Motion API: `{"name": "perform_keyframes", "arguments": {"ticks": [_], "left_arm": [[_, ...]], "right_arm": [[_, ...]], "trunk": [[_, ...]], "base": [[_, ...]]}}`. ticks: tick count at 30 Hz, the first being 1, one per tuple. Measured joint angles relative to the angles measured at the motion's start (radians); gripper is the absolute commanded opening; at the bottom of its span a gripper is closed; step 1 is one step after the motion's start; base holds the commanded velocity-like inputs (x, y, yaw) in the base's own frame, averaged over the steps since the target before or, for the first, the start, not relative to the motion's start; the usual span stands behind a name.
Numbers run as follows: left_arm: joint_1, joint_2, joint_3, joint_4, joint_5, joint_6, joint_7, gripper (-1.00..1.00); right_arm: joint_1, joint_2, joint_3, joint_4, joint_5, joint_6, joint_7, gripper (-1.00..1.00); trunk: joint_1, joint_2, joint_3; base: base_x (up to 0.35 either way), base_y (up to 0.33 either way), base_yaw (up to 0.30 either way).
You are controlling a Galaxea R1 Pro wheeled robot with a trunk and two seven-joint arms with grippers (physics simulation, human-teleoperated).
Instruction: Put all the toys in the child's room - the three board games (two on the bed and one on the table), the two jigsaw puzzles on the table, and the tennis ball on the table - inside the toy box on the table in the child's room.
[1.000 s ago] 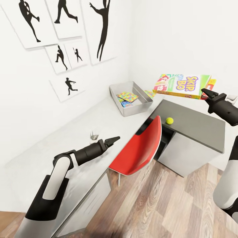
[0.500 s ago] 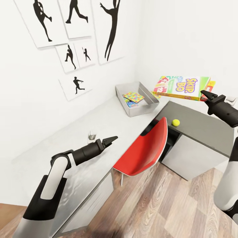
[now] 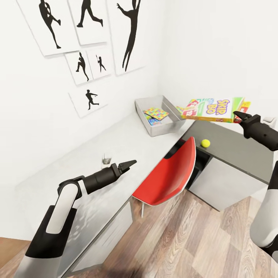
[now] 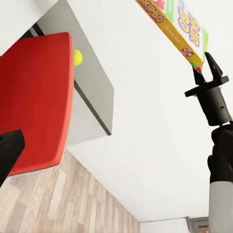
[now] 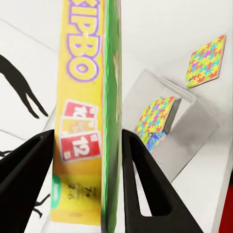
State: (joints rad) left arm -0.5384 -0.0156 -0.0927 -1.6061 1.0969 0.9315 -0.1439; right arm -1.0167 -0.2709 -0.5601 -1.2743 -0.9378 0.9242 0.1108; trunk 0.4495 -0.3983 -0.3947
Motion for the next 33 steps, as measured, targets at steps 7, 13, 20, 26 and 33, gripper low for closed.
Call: {"name": "perform_keyframes", "arguments": {"ticks": [7,13,20,26,33], "left_arm": [[0.000,-0.001,0.000,0.000,0.000,0.005,0.001,1.00],[0.000,-0.003,-0.001,0.000,0.000,0.005,0.002,1.00],[0.000,-0.003,-0.001,0.000,0.000,0.004,0.005,1.00],[0.000,-0.003,-0.001,0.000,0.000,0.003,0.005,1.00],[0.000,-0.004,0.000,0.000,0.000,0.004,0.008,1.00]], "right_arm": [[0.000,0.001,0.000,-0.032,0.003,-0.001,-0.023,-1.00],[-0.001,0.001,0.001,-0.040,0.003,-0.002,-0.028,-1.00],[-0.001,0.001,0.000,-0.045,0.004,0.000,-0.030,-1.00],[-0.001,0.002,0.001,-0.046,0.004,-0.001,-0.031,-1.00],[0.001,0.002,0.000,-0.046,0.006,-0.003,-0.032,-1.00]], "trunk": [[0.000,0.000,0.000],[0.000,0.000,0.002],[0.000,0.000,0.005],[0.000,0.000,0.007],[0.000,0.000,0.009]], "base": [[0.000,0.000,0.036],[0.000,-0.059,0.160],[0.000,-0.265,0.256],[0.000,-0.309,0.264],[0.000,-0.153,0.112]]}}
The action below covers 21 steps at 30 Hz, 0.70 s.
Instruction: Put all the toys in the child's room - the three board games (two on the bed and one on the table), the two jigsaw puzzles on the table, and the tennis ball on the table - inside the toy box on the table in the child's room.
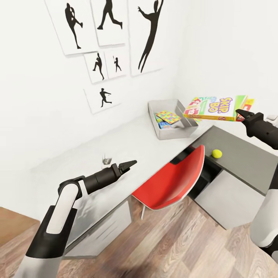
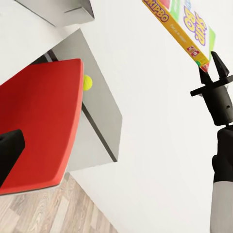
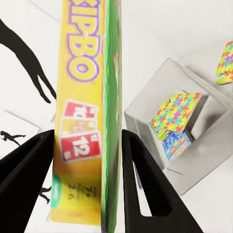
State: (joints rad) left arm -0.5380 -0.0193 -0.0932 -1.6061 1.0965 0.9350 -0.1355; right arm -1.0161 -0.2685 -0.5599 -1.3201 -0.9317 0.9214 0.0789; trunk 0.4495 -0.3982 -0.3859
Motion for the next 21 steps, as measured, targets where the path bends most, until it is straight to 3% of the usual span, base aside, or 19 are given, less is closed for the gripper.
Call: {"name": "perform_keyframes", "arguments": {"ticks": [11,21], "left_arm": [[0.000,0.000,0.000,0.000,-0.001,-0.002,0.004,1.00],[0.001,0.000,0.000,0.000,-0.001,-0.005,0.006,1.00]], "right_arm": [[0.000,0.001,0.001,0.001,0.005,-0.014,-0.043,-1.00],[-0.001,0.001,0.001,0.001,0.006,-0.018,-0.065,-1.00]], "trunk": [[0.000,0.000,0.000],[0.000,0.000,0.002]], "base": [[0.000,-0.054,0.024],[0.000,-0.256,0.143]]}}
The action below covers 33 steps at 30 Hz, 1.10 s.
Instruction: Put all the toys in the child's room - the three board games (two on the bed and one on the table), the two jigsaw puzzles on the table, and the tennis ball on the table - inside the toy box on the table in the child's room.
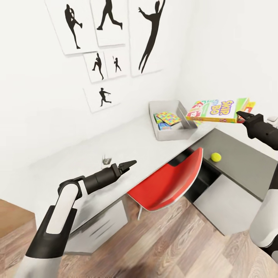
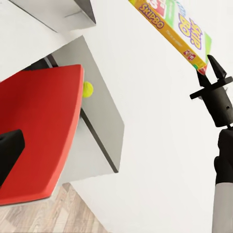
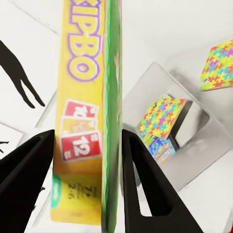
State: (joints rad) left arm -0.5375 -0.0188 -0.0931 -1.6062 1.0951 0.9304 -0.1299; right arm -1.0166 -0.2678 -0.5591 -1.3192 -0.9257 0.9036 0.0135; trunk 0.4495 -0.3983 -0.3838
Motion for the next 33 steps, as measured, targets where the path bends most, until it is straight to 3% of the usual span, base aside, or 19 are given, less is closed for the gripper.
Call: {"name": "perform_keyframes", "arguments": {"ticks": [8,22,28,31,33], "left_arm": [[0.000,0.001,0.001,0.000,0.000,0.001,-0.003,1.00],[0.000,0.001,0.001,0.000,0.000,0.002,-0.004,1.00],[0.000,0.001,0.001,0.000,0.000,0.002,-0.003,1.00],[0.000,0.001,0.001,0.000,0.000,0.002,-0.003,1.00],[0.000,-0.001,0.000,0.000,0.000,0.002,-0.003,1.00]], "right_arm": [[-0.001,0.000,0.000,0.000,0.002,-0.001,-0.003,-1.00],[-0.003,0.002,0.000,0.001,0.004,-0.018,-0.005,-1.00],[-0.008,0.033,0.009,0.014,0.008,-0.101,-0.040,-1.00],[-0.015,0.063,0.047,0.040,0.018,-0.201,-0.129,-1.00],[-0.025,0.067,0.076,0.062,0.016,-0.257,-0.183,-1.00]], "trunk": [[0.000,0.000,0.003],[0.000,0.000,0.004],[0.000,0.000,0.004],[0.000,0.000,0.004],[0.000,0.000,0.004]], "base": [[0.000,-0.170,0.259],[0.000,-0.023,0.242],[0.000,-0.002,0.057],[0.000,-0.001,0.017],[0.000,0.000,0.009]]}}
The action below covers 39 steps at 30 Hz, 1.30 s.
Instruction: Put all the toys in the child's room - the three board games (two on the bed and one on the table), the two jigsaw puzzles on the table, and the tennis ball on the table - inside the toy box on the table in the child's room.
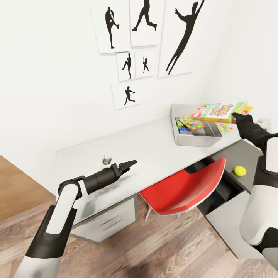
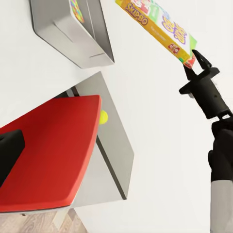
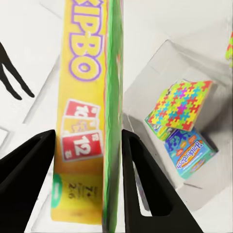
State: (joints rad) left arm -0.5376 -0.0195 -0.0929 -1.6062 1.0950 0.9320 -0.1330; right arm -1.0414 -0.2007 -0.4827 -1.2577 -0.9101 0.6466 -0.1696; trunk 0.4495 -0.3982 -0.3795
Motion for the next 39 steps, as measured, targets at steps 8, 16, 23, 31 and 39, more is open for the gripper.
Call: {"name": "perform_keyframes", "arguments": {"ticks": [8,16,23,31,39], "left_arm": [[-0.026,-0.011,-0.002,0.000,-0.002,0.002,0.020,1.00],[-0.047,-0.014,0.000,0.003,-0.005,0.003,0.112,1.00],[-0.051,-0.014,0.000,0.002,0.021,0.004,0.149,1.00],[-0.047,-0.014,-0.002,0.002,0.030,0.004,0.159,1.00],[-0.046,-0.014,-0.004,0.002,0.030,0.003,0.173,1.00]], "right_arm": [[-0.078,0.002,0.060,0.110,-0.005,-0.111,-0.109,-1.00],[-0.101,-0.002,0.072,0.148,-0.010,-0.138,-0.132,-1.00],[-0.098,-0.003,0.073,0.155,-0.013,-0.161,-0.096,-1.00],[-0.093,-0.003,0.074,0.165,-0.018,-0.165,-0.044,-1.00],[-0.092,-0.003,0.073,0.168,-0.018,-0.164,0.000,-1.00]], "trunk": [[0.000,0.000,0.000],[0.000,0.000,0.000],[0.000,0.000,0.000],[0.000,0.000,0.000],[0.000,0.000,0.000]], "base": [[0.000,0.000,0.004],[0.000,0.000,0.000],[0.000,0.000,0.000],[0.001,-0.005,0.000],[0.100,-0.164,0.000]]}}
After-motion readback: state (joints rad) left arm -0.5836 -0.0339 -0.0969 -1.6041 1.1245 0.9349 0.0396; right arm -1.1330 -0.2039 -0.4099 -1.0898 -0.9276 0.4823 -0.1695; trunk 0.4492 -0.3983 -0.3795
